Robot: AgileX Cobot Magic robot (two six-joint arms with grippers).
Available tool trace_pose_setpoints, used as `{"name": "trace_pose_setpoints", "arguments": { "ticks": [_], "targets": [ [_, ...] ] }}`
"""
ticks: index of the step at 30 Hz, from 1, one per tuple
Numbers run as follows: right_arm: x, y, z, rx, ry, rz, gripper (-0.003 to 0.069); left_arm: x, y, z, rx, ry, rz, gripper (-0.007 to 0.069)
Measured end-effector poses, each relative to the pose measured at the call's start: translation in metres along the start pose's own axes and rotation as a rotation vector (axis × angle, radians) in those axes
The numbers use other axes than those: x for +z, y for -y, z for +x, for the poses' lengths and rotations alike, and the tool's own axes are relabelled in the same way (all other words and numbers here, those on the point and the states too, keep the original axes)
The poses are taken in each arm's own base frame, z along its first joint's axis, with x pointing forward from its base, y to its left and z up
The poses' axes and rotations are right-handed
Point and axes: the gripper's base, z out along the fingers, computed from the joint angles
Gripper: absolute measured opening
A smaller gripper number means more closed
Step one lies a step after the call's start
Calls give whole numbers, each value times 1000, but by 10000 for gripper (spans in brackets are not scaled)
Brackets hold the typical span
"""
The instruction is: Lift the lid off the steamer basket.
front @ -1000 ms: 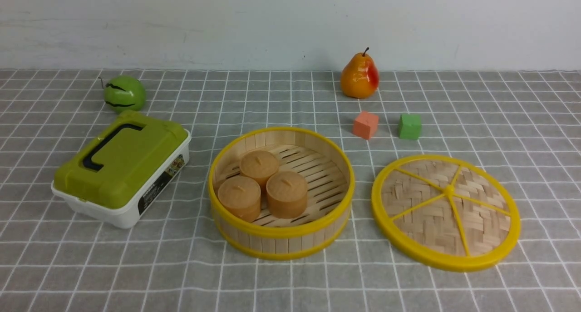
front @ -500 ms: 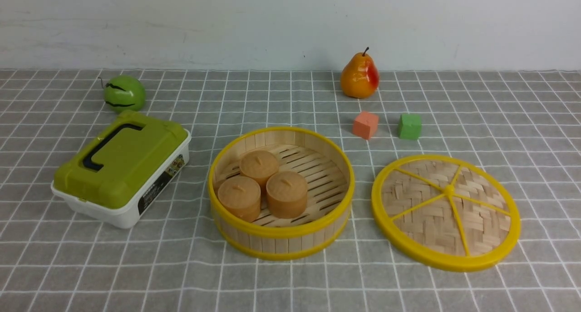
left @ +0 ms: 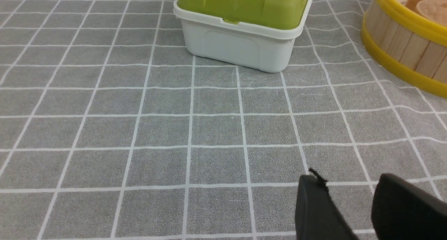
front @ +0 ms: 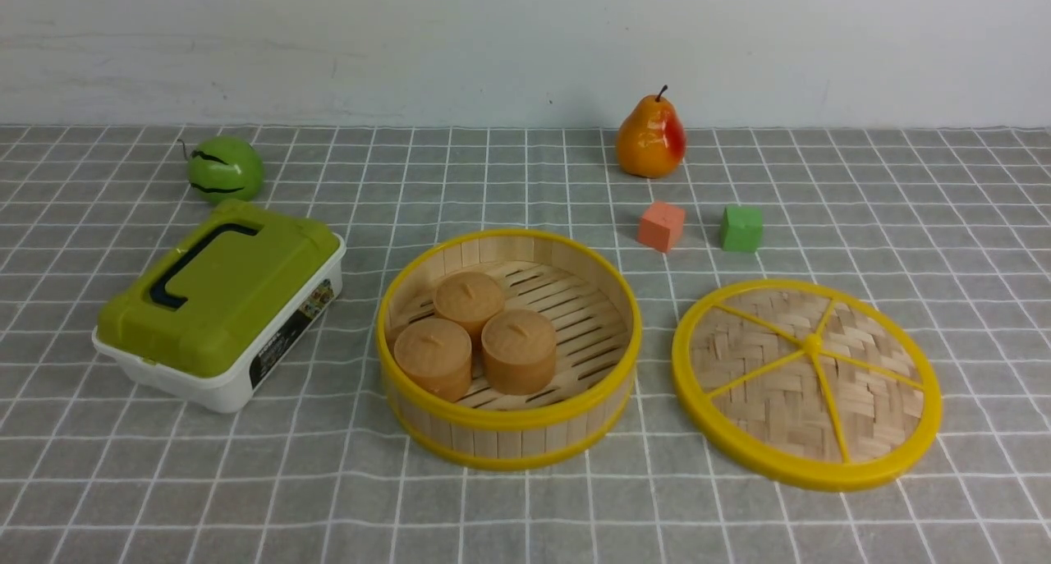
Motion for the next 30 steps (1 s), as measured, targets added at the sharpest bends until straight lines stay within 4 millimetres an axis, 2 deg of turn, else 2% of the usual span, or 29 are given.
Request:
{"name": "trace_pose_setpoints", "arguments": {
  "ticks": [30],
  "targets": [
    [0, 0, 0, 11, -1, 1, 86, 0, 0, 0, 0, 0, 0, 239]
  ]
}}
